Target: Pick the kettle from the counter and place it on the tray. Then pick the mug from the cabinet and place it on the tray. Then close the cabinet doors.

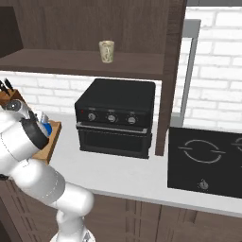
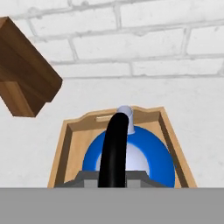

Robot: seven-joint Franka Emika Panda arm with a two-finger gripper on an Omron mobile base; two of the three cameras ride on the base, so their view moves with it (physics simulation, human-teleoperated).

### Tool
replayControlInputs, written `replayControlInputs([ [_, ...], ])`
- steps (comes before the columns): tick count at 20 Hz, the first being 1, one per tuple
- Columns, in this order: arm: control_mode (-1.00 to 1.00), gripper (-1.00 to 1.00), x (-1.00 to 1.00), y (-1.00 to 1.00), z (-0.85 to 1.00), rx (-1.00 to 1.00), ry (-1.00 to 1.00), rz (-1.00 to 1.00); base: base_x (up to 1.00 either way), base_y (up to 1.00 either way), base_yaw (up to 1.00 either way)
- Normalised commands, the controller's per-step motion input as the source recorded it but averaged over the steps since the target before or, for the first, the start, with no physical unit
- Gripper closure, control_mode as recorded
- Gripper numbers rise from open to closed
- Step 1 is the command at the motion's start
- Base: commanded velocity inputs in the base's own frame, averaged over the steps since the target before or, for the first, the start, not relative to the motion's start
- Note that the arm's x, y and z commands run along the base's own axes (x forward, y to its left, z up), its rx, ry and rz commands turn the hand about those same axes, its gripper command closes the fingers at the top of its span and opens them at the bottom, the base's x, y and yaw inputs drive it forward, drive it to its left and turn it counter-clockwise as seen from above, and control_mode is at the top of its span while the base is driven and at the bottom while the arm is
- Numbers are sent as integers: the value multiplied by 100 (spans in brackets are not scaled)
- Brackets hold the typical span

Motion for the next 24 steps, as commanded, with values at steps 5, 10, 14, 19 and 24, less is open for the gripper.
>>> replayControlInputs([
  [5,-100,100,21,1,-14,0,0,0,0,0,0],
  [10,-100,100,17,6,-11,0,0,0,0,0,0],
  [14,-100,100,13,9,-14,0,0,0,0,0,0],
  [19,-100,100,2,3,-21,0,0,0,0,0,0],
  [24,-100,-100,0,0,-18,-1,0,0,0,0,0],
])
